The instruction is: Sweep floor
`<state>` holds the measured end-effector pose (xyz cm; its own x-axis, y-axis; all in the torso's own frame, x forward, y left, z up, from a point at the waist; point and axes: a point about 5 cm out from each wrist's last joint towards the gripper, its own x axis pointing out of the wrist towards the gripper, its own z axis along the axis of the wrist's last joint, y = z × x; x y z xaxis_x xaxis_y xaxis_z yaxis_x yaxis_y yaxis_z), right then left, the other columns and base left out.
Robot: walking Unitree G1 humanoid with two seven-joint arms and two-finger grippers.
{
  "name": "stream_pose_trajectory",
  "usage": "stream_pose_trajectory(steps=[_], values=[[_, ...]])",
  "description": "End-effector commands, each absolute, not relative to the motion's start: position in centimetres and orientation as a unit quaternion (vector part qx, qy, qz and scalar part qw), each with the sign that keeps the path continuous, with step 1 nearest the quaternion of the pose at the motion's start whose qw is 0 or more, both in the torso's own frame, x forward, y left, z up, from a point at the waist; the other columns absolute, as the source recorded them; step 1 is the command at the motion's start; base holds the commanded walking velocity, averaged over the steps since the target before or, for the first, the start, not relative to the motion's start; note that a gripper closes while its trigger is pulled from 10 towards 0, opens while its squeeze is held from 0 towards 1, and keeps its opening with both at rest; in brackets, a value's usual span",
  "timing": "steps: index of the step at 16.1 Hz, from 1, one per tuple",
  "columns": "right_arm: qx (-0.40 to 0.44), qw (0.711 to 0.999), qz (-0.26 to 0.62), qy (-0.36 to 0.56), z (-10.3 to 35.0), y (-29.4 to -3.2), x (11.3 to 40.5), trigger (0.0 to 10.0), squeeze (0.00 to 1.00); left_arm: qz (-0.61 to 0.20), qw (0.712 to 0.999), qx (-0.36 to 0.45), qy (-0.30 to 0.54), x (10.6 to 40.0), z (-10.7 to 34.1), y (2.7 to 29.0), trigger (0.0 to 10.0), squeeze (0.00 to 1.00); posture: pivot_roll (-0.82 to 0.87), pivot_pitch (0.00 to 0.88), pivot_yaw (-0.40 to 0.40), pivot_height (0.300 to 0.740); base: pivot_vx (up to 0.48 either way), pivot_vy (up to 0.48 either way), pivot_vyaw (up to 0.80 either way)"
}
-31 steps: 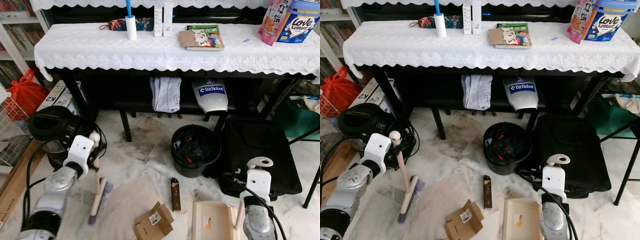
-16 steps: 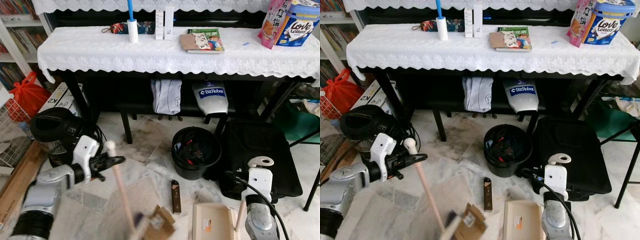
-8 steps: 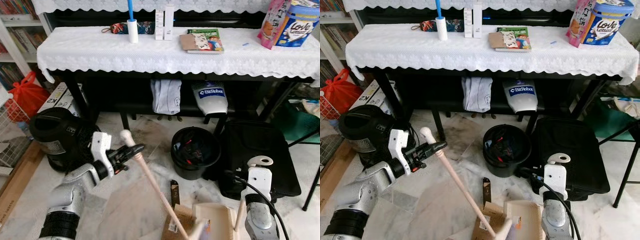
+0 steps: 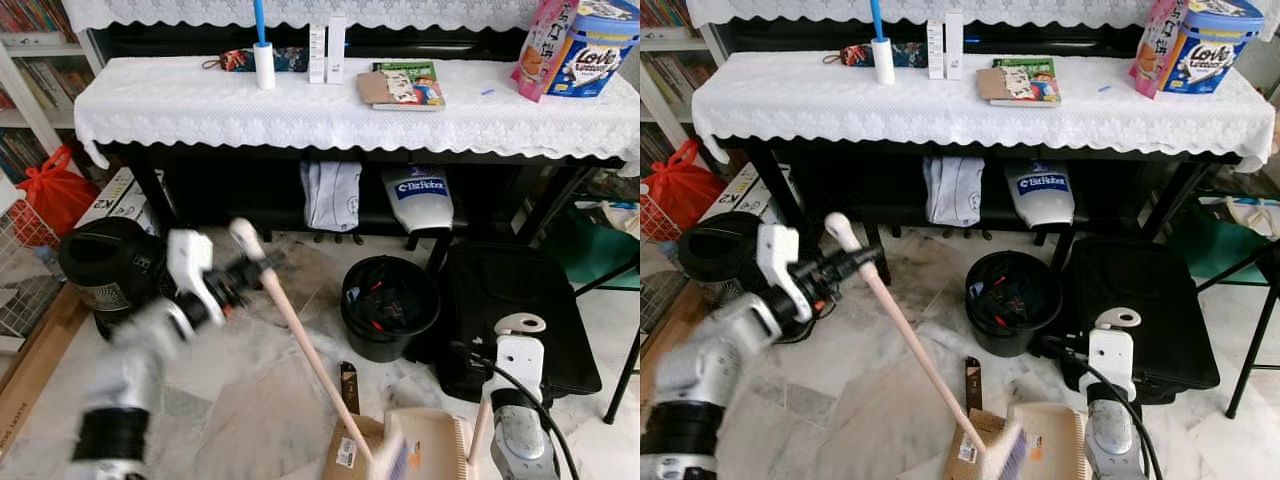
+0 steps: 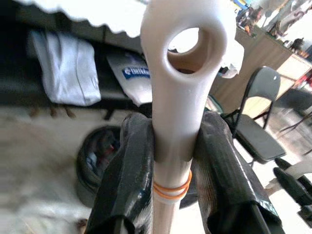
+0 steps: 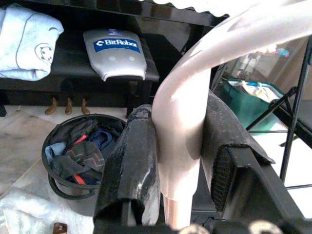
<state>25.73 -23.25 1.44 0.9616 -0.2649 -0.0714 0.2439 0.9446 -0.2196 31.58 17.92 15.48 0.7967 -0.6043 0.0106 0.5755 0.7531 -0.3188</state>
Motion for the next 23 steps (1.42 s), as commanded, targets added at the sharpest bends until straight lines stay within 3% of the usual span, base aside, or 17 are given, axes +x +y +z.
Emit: stream_pose_trajectory(steps=[1, 5, 9, 14, 21, 23], values=[[-0.097, 0.984, -0.115, 0.095, -0.1, -22.7, 24.8, 10.0, 0.00, -0.319, 0.939, -0.126, 0.032, 31.7, 16.2, 18.3, 10.0, 0.00, -0.04, 0.049, 0.032, 0.740, 0.000, 0.000, 0.00], [-0.095, 0.984, -0.116, 0.095, -0.2, -22.7, 24.6, 10.0, 0.00, -0.322, 0.944, 0.013, 0.072, 31.7, 14.8, 18.8, 10.0, 0.00, -0.05, 0.058, 0.030, 0.740, 0.000, 0.000, 0.00], [-0.094, 0.985, -0.111, 0.096, -0.2, -22.8, 24.6, 10.0, 0.00, -0.303, 0.949, 0.045, 0.074, 32.0, 14.1, 18.9, 10.0, 0.00, -0.05, 0.058, 0.028, 0.740, 0.000, 0.000, 0.00], [-0.090, 0.986, -0.107, 0.095, -0.2, -22.7, 24.7, 10.0, 0.00, -0.184, 0.979, 0.089, 0.021, 33.4, 15.0, 21.0, 10.0, 0.00, -0.05, 0.060, 0.030, 0.740, 0.000, 0.000, 0.00], [-0.090, 0.986, -0.111, 0.086, 0.2, -22.7, 25.1, 10.0, 0.00, -0.300, 0.949, 0.050, 0.079, 32.1, 11.6, 16.9, 10.0, 0.00, -0.05, 0.051, 0.036, 0.740, 0.000, 0.000, 0.00], [-0.090, 0.986, -0.113, 0.084, 0.3, -22.8, 25.1, 10.0, 0.00, -0.306, 0.946, 0.062, 0.086, 32.1, 11.5, 16.8, 10.0, 0.00, -0.05, 0.049, 0.038, 0.740, 0.000, 0.000, 0.00]])
